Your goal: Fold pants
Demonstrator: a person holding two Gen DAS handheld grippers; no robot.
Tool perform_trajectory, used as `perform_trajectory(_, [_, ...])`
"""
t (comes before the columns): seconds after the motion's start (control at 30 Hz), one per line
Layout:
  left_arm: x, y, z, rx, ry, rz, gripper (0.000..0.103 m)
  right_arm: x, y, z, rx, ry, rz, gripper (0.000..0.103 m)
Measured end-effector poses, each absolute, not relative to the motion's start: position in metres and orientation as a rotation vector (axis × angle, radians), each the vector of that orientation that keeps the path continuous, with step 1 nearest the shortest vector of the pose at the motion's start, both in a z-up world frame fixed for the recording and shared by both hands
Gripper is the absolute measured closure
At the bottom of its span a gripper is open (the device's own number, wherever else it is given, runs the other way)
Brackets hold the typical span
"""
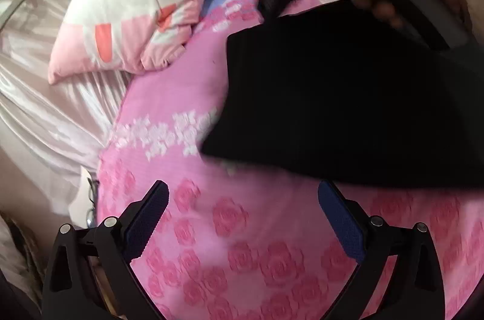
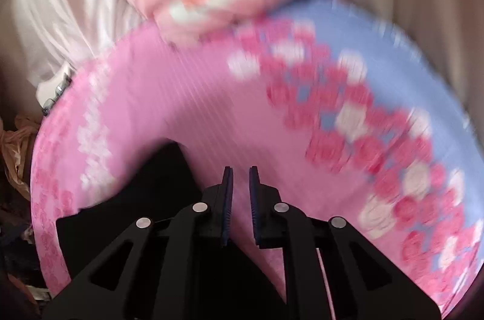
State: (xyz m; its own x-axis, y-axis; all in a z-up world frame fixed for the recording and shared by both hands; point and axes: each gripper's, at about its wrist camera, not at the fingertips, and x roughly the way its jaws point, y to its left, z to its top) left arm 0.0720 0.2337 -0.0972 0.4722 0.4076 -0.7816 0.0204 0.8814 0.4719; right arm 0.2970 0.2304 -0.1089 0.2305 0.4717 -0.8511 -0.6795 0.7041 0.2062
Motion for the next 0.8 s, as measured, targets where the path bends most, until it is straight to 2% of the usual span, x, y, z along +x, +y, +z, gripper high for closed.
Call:
perform_trajectory(0.13, [0.081, 0.233, -0.077, 0.429, 1.031, 0.237, 0.005, 0.259, 0.169, -0.060, -0.089, 0.870, 0.731, 0.086])
perform_trajectory(0.23, [0.089, 0.220, -0.059, 0.438, 0.983, 0.201, 0.005, 0.214, 0.092, -0.059, 0.079, 0.886, 0.666, 0.086])
perform_trajectory(0.33, [0.116, 0.206, -0.081, 0.511, 1.005, 0.233, 0.005, 0.177, 0.029, -0.091, 0.121, 0.995, 0.568, 0.087])
perform_trajectory(0.4, [0.134, 0.204, -0.107, 0.537, 1.057, 0.263, 0.005, 0.176, -0.021, -0.116, 0.133, 1.040, 0.446, 0.091])
perform_trajectory(0.43, [0.142, 0.206, -0.119, 0.533, 1.080, 0.281, 0.005, 0.176, -0.053, -0.122, 0.200, 1.035, 0.412, 0.103])
perform_trajectory(0.5, [0.146, 0.209, -0.114, 0.496, 1.041, 0.291, 0.005, 0.170, -0.117, -0.118, 0.370, 1.011, 0.287, 0.103])
perform_trajectory(0.53, [0.149, 0.207, -0.113, 0.504, 1.068, 0.303, 0.005, 0.163, -0.133, -0.111, 0.394, 0.991, 0.280, 0.097])
perform_trajectory(0.63, [0.148, 0.188, -0.090, 0.521, 1.000, 0.368, 0.005, 0.134, -0.136, -0.103, 0.315, 0.978, 0.399, 0.099])
perform_trajectory(0.7, [0.151, 0.167, -0.079, 0.509, 0.970, 0.340, 0.005, 0.122, -0.153, -0.126, 0.245, 1.029, 0.338, 0.102])
perform_trajectory(0.77, [0.162, 0.138, -0.089, 0.575, 0.979, 0.319, 0.005, 0.107, -0.198, -0.127, 0.440, 1.005, 0.273, 0.103])
perform_trajectory(0.8, [0.168, 0.128, -0.100, 0.625, 0.989, 0.325, 0.005, 0.090, -0.226, -0.114, 0.483, 0.966, 0.198, 0.096])
